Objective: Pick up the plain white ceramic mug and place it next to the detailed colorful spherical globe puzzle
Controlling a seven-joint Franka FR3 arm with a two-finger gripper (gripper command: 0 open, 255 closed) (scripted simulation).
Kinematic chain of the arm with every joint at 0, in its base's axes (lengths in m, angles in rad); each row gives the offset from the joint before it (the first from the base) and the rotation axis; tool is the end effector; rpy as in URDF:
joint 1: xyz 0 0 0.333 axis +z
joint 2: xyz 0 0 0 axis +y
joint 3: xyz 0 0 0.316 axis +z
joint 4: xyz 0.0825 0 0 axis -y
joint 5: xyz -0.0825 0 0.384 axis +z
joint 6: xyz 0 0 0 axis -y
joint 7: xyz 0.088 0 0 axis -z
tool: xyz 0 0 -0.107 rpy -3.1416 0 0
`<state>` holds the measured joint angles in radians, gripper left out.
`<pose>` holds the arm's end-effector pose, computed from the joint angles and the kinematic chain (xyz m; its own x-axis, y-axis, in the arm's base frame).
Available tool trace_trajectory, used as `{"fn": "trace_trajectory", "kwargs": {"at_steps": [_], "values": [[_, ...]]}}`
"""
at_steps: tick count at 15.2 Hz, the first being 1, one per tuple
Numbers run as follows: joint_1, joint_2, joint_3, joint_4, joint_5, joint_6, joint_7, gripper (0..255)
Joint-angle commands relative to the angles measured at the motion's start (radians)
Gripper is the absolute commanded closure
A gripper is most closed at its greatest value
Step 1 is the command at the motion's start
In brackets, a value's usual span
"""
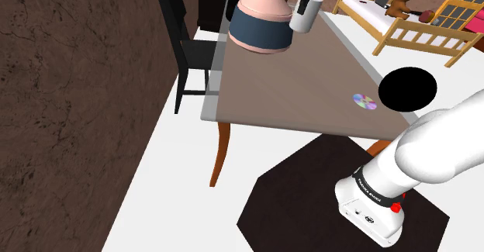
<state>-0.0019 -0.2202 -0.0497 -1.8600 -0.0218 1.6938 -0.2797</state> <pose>0.4931 -0.0300 0.6130 0.9721 0.2294 0.0486 0.2284 -0.9732 0.0253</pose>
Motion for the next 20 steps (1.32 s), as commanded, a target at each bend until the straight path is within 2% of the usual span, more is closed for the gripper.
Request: {"fn": "trace_trajectory", "kwargs": {"at_steps": [1,10,20], "values": [[-0.014,-0.059,-0.021,-0.06,-0.006,0.002,-0.034,255],[-0.08,-0.298,-0.121,-0.262,-0.063,-0.029,-0.18,255],[-0.169,-0.5,-0.261,-0.375,-0.172,-0.1,-0.366,255]]}}
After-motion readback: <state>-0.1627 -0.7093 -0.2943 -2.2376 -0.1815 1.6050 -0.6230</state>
